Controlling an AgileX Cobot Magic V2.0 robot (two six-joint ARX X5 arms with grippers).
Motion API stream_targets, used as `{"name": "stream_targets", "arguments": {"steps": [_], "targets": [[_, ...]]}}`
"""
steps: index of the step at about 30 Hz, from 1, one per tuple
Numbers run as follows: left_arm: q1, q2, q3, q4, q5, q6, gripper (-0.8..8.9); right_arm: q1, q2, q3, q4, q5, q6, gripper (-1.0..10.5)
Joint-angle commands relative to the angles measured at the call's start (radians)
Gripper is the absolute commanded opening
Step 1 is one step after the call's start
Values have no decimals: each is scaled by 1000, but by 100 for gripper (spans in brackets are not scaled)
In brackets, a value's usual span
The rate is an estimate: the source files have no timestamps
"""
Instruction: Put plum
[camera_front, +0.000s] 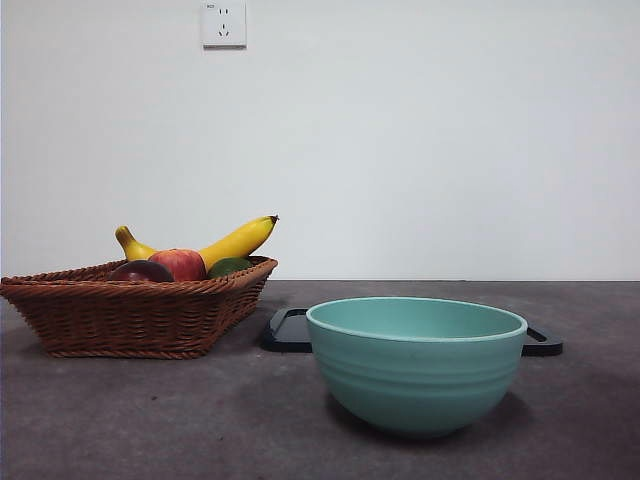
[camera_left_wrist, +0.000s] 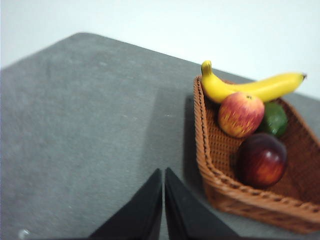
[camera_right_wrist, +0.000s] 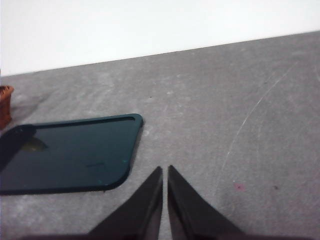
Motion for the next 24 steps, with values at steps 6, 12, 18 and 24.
{"name": "stream_targets", "arguments": {"steps": [6, 12, 18, 24], "targets": [[2, 6, 72, -37, 82, -157, 8, -2, -1, 79, -18, 0, 103, 6], [2, 81, 198, -98, 104, -175, 8, -2, 64, 222, -86, -3, 98, 6], [2, 235, 378, -158, 209, -135, 9, -1, 207, 423, -205, -62, 42, 6], [2, 445, 582, -280, 360, -14, 8, -1, 398, 655, -390, -145, -53, 6]]}}
